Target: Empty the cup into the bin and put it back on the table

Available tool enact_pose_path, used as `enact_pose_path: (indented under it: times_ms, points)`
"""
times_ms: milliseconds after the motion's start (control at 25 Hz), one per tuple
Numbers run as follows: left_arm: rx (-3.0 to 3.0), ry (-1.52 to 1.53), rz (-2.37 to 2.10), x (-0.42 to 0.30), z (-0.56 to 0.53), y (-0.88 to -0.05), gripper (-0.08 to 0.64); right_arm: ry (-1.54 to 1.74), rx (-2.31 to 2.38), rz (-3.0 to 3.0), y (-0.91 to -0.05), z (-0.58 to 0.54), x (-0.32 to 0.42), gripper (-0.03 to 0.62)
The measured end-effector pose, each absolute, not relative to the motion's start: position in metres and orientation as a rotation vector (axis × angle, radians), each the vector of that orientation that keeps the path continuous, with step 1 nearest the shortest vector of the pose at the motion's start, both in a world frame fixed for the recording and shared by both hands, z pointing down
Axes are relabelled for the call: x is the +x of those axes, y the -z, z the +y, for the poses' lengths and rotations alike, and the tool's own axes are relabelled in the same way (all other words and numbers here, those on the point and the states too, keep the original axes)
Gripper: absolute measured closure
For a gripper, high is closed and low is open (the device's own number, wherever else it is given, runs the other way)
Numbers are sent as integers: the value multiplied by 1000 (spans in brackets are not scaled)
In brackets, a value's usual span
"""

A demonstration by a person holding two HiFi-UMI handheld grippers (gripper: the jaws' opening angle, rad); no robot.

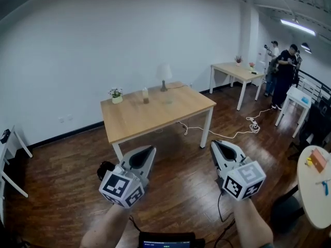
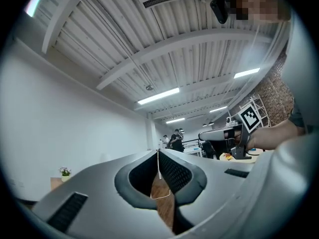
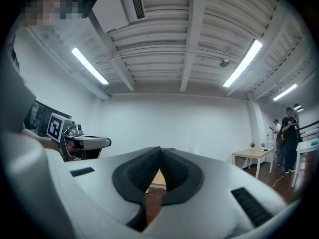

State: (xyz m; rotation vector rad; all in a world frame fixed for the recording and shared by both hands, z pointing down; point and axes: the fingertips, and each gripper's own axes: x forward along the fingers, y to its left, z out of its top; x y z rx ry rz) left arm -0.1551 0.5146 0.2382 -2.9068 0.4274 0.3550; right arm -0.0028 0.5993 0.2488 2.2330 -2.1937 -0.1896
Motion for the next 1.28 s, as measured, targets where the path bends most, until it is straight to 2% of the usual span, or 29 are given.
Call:
enact_pose_path:
  times_ms: [800, 1280]
  points:
    - [-2968, -351, 378, -85, 389, -250, 557, 118, 2247, -2144, -261, 475, 56, 591]
    - [-2958, -319, 475, -12, 330, -255, 557, 102, 2182, -2220, -263, 412, 134, 591]
